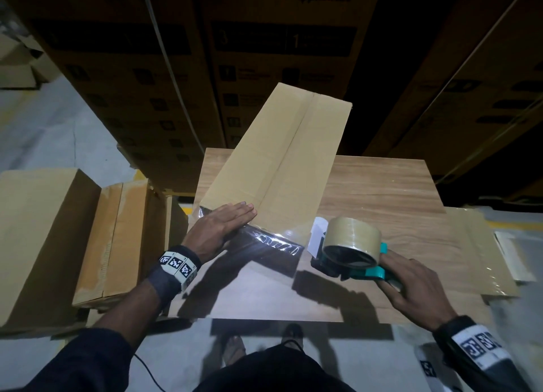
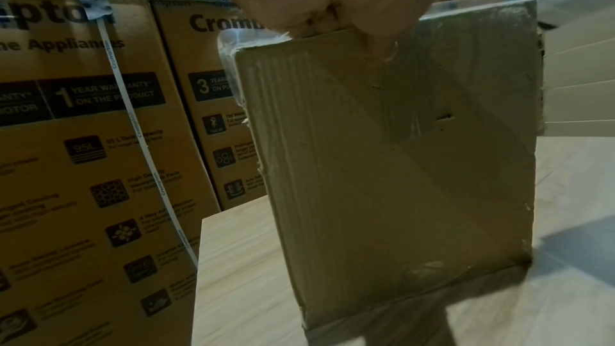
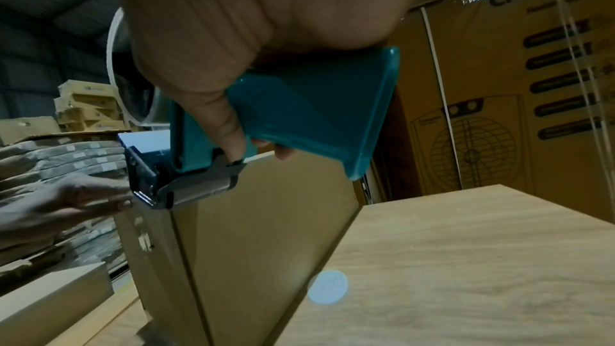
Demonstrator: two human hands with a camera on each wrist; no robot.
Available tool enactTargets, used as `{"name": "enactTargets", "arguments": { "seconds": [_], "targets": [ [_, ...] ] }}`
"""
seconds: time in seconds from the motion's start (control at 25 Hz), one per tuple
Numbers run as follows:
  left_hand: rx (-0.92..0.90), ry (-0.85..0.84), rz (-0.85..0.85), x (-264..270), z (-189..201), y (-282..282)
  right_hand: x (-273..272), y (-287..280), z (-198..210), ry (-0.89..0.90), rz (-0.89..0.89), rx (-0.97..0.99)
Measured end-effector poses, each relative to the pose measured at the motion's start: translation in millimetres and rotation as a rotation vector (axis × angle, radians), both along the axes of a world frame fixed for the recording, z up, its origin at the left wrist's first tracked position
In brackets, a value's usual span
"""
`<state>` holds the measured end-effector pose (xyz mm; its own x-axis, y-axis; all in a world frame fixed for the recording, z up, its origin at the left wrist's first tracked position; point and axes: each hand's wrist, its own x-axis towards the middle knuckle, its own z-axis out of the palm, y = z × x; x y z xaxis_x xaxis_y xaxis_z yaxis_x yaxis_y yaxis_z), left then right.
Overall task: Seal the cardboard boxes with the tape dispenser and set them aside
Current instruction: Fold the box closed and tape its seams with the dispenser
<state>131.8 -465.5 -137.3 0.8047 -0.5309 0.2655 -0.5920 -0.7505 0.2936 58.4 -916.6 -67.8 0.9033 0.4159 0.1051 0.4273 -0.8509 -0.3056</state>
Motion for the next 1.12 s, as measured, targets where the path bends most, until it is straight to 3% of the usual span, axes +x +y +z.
{"name": "enactTargets", "arguments": {
  "seconds": [0.24, 0.32, 0.6, 0.84, 1.12],
  "targets": [
    [0.101, -0.112, 0.047, -11.2, -1.5, -12.5, 8.4, 5.1, -32.1, 0.059, -0.009, 0.076],
    [0.166, -0.147, 0.011, -20.3, -2.4, -32.1, 10.0, 7.4, -39.2, 0.075, -0.012, 0.126],
    [0.139, -0.111, -0.061, -31.6, -7.1, -106.5, 5.3, 21.7, -47.3, 0.086, -0.046, 0.181],
    [0.128, -0.107, -0.031, -17.9, 1.4, -76.8, 10.6, 59.5, -51.7, 0.066, -0.054, 0.182],
    [0.205, -0.111, -0.013, -14.3, 3.8, -73.2, 2.9, 23.4, -26.7, 0.112, -0.128, 0.2]
  ]
}}
